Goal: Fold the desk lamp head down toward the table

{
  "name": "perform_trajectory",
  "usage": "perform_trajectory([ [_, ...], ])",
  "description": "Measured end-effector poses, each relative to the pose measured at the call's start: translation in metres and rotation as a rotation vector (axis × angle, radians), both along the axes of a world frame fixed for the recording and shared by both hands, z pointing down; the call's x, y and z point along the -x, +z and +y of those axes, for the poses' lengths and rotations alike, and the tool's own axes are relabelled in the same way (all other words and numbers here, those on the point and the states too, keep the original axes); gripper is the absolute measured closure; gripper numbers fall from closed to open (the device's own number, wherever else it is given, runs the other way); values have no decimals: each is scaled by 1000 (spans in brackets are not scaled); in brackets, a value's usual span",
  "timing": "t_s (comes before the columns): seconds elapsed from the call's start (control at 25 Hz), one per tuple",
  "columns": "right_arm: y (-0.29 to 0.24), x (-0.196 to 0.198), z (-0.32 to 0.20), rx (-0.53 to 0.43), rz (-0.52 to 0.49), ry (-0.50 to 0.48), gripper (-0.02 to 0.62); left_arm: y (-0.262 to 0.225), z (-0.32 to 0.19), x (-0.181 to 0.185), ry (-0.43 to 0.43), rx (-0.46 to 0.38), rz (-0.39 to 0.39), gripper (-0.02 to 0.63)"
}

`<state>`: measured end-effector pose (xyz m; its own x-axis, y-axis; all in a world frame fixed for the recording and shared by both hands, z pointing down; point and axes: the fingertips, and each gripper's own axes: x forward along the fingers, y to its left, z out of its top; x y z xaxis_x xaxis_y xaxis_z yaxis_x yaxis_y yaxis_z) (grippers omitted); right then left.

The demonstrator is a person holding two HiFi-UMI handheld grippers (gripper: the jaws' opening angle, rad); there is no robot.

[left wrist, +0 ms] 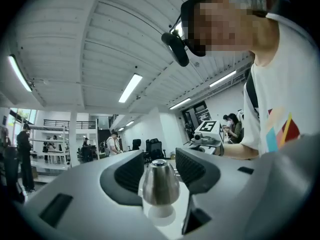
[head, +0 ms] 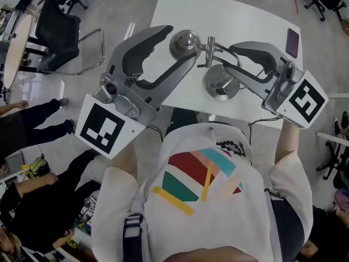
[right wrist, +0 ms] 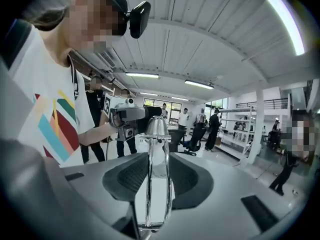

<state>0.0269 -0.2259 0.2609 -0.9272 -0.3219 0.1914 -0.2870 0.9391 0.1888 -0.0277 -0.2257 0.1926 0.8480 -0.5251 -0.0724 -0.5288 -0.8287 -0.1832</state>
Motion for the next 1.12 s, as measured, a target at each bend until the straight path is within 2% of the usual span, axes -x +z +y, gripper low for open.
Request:
perform_trajectory([
  [0.08, -2, 1, 1, 19, 10, -26, 465, -1, -1, -5, 24, 6, -37, 361],
  [0.16, -3, 1, 2, 35, 24, -35, 465, 3, -3, -7, 11, 12, -78, 413],
  [0.2, -1, 0, 2, 50, 32, -35, 465, 5, -4, -7, 6, 19, -89, 417],
  [0.4, 5, -8, 0, 110, 18, -39, 465, 4, -5, -7, 16, 21, -79, 420],
  [0.6, 8, -9, -2, 128, 7, -20, 465, 7, -6, -9, 13, 11, -111, 420],
  [0.8, 12, -6, -2, 113, 75, -16, 465, 9, -5, -10, 34, 11, -155, 420],
  [0.96, 11, -6, -3, 164, 101, -29, 465, 9, -4, -11, 40, -4, -174, 420],
  [1.12, 12, -5, -4, 207, 181, -53, 465, 9, -4, -13, 26, -21, -212, 427],
])
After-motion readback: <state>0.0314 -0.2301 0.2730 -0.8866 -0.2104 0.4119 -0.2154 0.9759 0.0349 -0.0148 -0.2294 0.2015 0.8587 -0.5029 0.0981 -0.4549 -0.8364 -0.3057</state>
